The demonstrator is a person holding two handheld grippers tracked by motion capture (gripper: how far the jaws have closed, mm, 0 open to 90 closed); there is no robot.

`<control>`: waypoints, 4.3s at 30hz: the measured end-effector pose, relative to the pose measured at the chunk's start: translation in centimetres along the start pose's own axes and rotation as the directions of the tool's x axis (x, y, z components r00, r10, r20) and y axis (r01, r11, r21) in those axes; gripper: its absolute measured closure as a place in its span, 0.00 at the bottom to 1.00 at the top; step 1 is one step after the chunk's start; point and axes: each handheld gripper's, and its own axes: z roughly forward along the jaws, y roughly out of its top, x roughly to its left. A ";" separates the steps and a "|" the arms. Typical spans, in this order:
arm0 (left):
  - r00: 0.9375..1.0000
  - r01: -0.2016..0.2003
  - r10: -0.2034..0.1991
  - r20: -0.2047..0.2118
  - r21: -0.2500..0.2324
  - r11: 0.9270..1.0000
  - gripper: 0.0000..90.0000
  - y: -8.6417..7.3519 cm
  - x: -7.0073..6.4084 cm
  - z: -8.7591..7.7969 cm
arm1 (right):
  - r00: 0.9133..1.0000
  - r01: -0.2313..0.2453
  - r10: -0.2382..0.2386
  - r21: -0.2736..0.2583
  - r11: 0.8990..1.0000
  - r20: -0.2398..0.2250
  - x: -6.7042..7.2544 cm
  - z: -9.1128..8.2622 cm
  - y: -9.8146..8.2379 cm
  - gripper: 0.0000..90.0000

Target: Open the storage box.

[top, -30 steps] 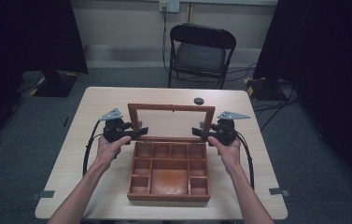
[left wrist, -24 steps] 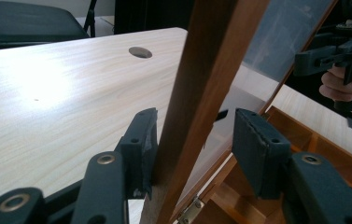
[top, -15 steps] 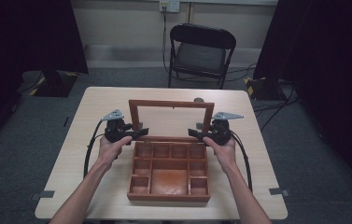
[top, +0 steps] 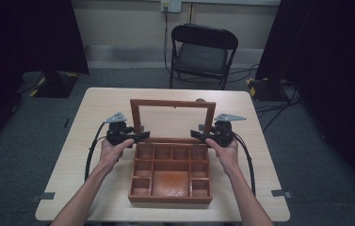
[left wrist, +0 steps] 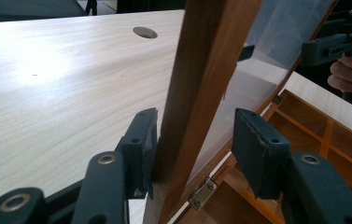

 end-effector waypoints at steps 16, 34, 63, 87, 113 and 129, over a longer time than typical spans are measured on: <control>1.000 0.020 -0.020 -0.010 0.005 1.000 0.60 -0.5 0.4 0.2 | 1.000 -0.028 0.028 0.006 1.000 0.014 -0.7 0.4 -0.5 0.48; 0.998 0.058 -0.057 -0.026 0.008 0.998 0.64 -1.0 1.1 0.6 | 0.997 -0.052 0.052 0.010 0.999 0.053 -1.7 0.0 -1.6 0.59; 0.992 0.122 -0.121 -0.044 0.028 0.992 0.59 -1.7 1.8 0.7 | 0.991 -0.124 0.122 0.030 0.992 0.058 -2.6 0.4 -2.3 0.57; 0.986 0.162 -0.160 -0.039 0.069 0.984 0.48 -2.4 2.6 1.2 | 0.986 -0.148 0.140 0.082 0.986 0.092 -2.8 1.6 -3.0 0.39; 0.972 0.232 -0.227 -0.056 0.100 0.968 0.38 -2.9 3.2 1.8 | 0.973 -0.219 0.207 0.130 0.967 0.099 -3.3 2.2 -3.6 0.27; 0.969 0.231 -0.219 -0.114 0.103 0.968 0.28 -2.8 3.5 -0.2 | 0.961 -0.252 0.234 0.117 0.961 0.148 -3.7 0.2 -3.4 0.23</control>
